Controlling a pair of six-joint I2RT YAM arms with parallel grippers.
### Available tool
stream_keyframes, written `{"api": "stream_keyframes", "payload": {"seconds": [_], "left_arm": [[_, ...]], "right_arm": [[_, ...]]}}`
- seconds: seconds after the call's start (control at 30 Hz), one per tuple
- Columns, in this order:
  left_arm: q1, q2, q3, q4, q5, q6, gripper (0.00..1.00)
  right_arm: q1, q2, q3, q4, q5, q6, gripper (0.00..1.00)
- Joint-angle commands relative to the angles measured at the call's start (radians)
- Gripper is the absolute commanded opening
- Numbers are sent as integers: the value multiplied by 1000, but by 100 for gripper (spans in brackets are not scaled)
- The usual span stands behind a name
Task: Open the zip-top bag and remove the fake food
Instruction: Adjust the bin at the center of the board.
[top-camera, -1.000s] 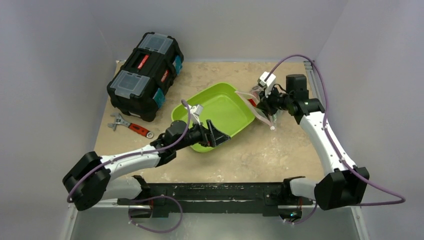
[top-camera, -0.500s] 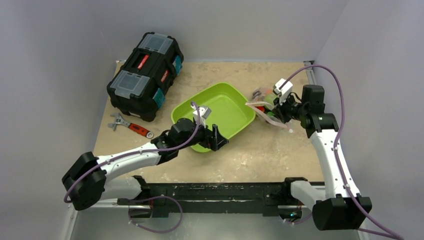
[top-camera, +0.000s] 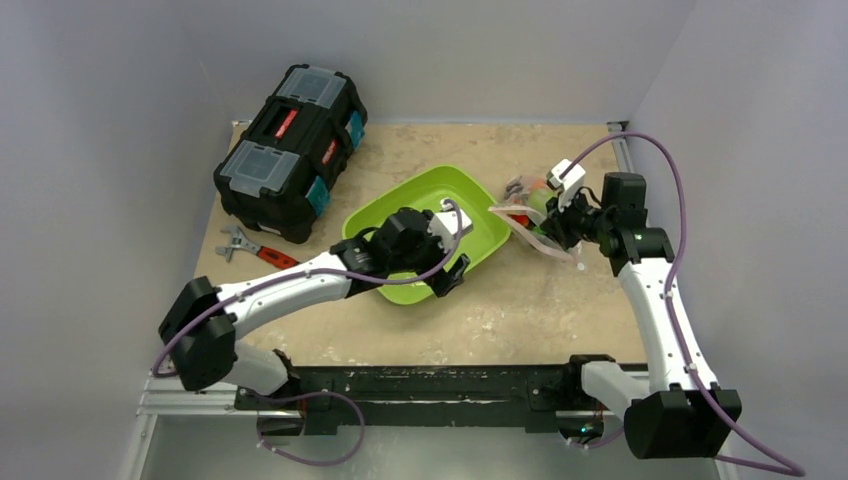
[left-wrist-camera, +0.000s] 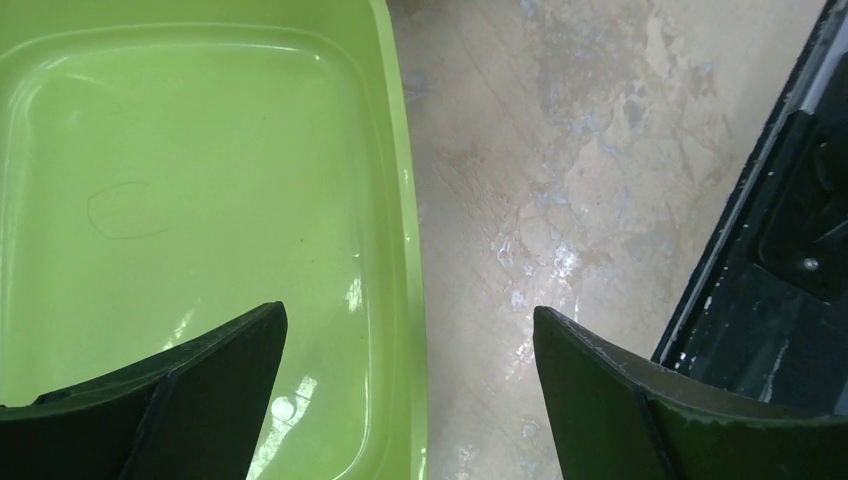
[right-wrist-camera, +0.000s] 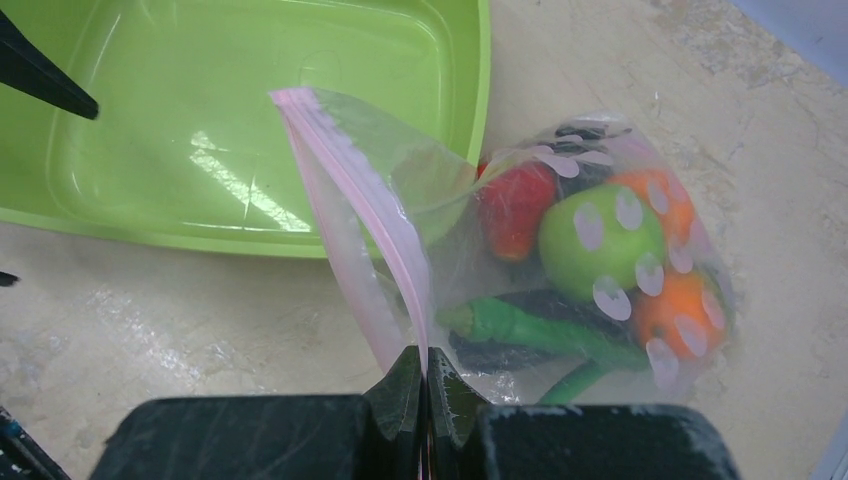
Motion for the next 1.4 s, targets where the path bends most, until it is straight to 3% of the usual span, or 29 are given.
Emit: {"api": "stream_keyframes", "payload": {"seconds": [0.0, 0.3, 0.5, 0.8, 1.03, 1.23, 1.37], "left_arm": [[-35, 142, 104, -120, -87, 50, 91], [-43, 337, 224, -242, -187, -30, 66], [-45, 345, 206, -259, -268, -125, 25], [-18, 303, 196, -234, -424, -374, 1], [36, 328, 250, -197, -343, -393, 4], [44, 223, 186, -148, -220, -407, 48], [44, 99, 104, -102, -112, -420, 62]], "right_arm": [[-6, -10, -2, 46, -22, 26, 0], [-35, -7, -7, 55, -56, 33, 0], [-40, -2, -7, 56, -77, 33, 0], [-41, 8, -14, 56, -114, 32, 0], [-40, 28, -7, -6, -225, -34, 0], [-18, 74, 2, -53, -324, -81, 0], [86, 97, -1, -53, -325, -85, 0]]}}
